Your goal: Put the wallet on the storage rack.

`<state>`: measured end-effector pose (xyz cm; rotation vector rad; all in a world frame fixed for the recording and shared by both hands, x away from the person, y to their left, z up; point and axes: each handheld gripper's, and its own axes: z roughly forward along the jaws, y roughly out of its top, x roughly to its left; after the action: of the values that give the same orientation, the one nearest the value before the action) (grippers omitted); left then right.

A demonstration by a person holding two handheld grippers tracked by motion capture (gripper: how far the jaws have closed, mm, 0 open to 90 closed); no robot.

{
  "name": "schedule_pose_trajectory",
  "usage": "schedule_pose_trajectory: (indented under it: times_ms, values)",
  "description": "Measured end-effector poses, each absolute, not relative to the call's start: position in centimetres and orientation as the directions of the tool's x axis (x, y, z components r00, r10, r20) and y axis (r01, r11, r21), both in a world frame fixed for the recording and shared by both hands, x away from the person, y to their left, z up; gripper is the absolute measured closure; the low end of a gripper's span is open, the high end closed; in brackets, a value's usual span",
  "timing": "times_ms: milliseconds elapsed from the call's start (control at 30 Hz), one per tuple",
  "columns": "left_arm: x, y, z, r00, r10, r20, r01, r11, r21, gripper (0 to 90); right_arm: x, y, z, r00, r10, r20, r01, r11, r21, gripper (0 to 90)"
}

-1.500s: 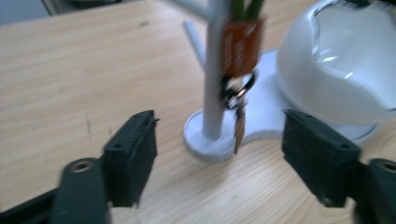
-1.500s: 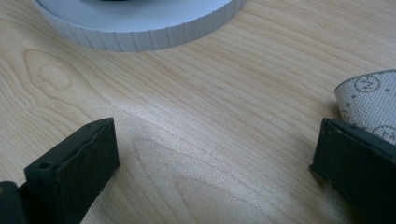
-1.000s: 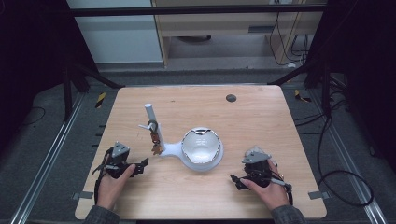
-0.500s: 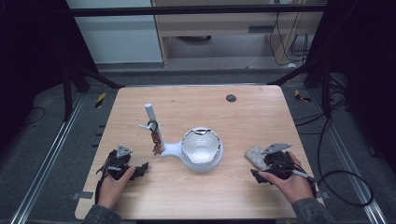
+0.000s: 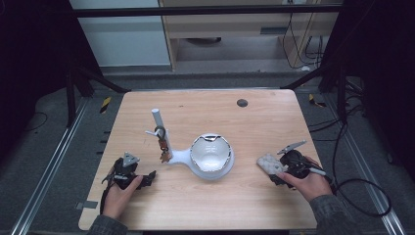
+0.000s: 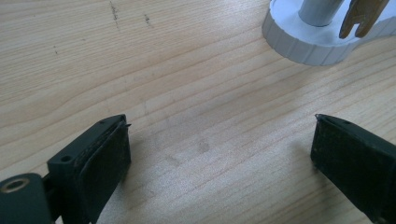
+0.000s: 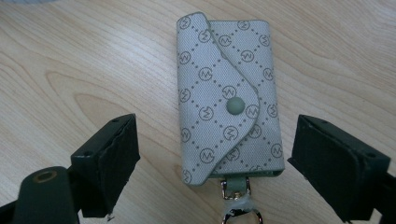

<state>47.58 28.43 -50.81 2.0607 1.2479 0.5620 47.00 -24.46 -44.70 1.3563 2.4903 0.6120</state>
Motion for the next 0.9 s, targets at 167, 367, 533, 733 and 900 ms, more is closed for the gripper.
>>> schedule_pose_trajectory:
  times_ms: [167,367,533,733,900]
  values:
    - [47.6,28.4,-50.8,0.455,0.890,0.025,0.610,-0.332,0.720,3.8,47.9,-24.5,-45.0,-0.533,0.846,0.001,0.762,0.479,0.435,16.9]
    - [47.6,28.4,-50.8,0.457,0.889,0.024,0.610,-0.333,0.720,3.4,48.7,-24.9,-45.7,-0.511,0.859,0.010,0.796,0.469,0.382,16.4]
    - [47.6,28.4,-50.8,0.459,0.888,0.023,0.609,-0.333,0.720,3.0,48.9,-25.0,-46.1,-0.511,0.859,0.025,0.805,0.469,0.363,16.6]
    - [47.6,28.3,-50.8,0.461,0.887,0.024,0.608,-0.335,0.719,2.7,48.9,-25.2,-46.6,-0.512,0.858,0.033,0.810,0.470,0.352,16.8]
    - [47.6,28.3,-50.8,0.462,0.887,0.024,0.608,-0.336,0.719,2.6,48.8,-25.2,-46.8,-0.516,0.856,0.040,0.810,0.472,0.348,17.0]
